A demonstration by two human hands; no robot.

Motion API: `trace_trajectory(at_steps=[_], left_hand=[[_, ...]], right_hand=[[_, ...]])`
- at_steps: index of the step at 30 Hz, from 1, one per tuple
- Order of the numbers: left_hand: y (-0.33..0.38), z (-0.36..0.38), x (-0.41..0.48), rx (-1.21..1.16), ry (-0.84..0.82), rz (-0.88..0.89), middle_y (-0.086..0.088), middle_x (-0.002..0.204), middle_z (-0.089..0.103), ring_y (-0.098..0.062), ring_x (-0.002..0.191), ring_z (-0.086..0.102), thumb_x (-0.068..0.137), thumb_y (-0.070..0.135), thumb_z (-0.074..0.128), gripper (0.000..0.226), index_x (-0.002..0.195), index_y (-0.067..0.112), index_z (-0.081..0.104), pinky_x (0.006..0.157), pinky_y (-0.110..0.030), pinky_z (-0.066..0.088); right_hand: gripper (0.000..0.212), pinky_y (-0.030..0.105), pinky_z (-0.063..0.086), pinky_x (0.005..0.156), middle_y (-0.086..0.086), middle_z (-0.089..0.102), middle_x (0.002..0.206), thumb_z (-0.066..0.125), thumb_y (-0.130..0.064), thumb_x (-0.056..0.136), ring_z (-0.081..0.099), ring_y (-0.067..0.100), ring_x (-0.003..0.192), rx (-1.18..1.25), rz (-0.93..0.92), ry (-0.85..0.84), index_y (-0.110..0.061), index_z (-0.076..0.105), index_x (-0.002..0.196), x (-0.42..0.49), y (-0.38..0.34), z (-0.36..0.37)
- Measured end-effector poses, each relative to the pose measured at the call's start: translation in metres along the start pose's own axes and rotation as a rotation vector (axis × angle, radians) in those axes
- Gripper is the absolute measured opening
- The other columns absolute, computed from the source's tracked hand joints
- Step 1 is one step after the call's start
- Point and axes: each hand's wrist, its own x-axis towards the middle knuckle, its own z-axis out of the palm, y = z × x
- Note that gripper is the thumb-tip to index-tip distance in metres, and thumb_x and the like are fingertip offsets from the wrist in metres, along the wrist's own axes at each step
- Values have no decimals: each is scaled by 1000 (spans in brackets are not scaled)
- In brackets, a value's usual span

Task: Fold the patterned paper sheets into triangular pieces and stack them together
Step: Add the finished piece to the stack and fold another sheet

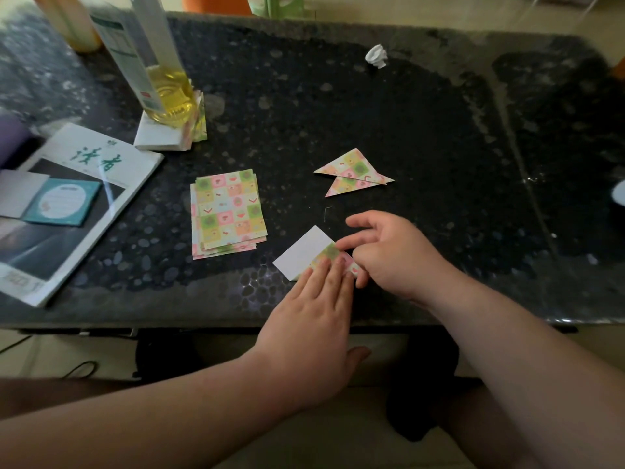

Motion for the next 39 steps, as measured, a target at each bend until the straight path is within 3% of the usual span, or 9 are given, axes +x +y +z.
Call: trace_trajectory(at_steps=[4, 11, 17, 28, 39], left_hand=[[0, 0, 0, 4, -29, -6, -17, 164, -27, -33, 152, -28, 101, 68, 22, 94, 154, 5, -24, 125, -45, -14], [0, 1, 1, -17, -35, -15, -16, 165, -27, -31, 152, -28, 101, 69, 22, 94, 157, 6, -20, 127, -46, -8], [-2, -4, 2, -61, 2, -25, -13, 167, -23, -28, 154, -24, 100, 69, 27, 94, 161, 11, -13, 121, -40, -16], [-3, -3, 3, -89, 10, -35, -12, 167, -24, -28, 154, -25, 100, 70, 30, 94, 161, 13, -15, 124, -41, -11], [-3, 0, 4, -80, 4, -26, -13, 165, -27, -30, 153, -27, 99, 71, 29, 96, 160, 13, -16, 127, -44, -9]], right_hand=[[63, 26, 58, 61, -2, 69, 123, 57, 4, 85, 72, 10, 61, -42, -27, 25, -21, 52, 143, -1, 0, -2], [61, 33, 62, 68, -3, 72, 112, 53, 5, 83, 73, 18, 63, -11, -13, 29, -20, 55, 138, 0, 1, -2], [58, 31, 60, 64, -3, 71, 113, 52, 4, 85, 70, 15, 58, -23, -27, 16, -19, 55, 138, 1, 3, -2], [56, 26, 55, 58, -3, 70, 115, 52, 5, 87, 67, 8, 53, -15, -29, 1, -16, 55, 139, -1, 2, -2], [57, 29, 56, 64, -4, 70, 116, 55, 4, 87, 68, 9, 56, -22, -39, -10, -19, 55, 139, -3, 3, -3]])
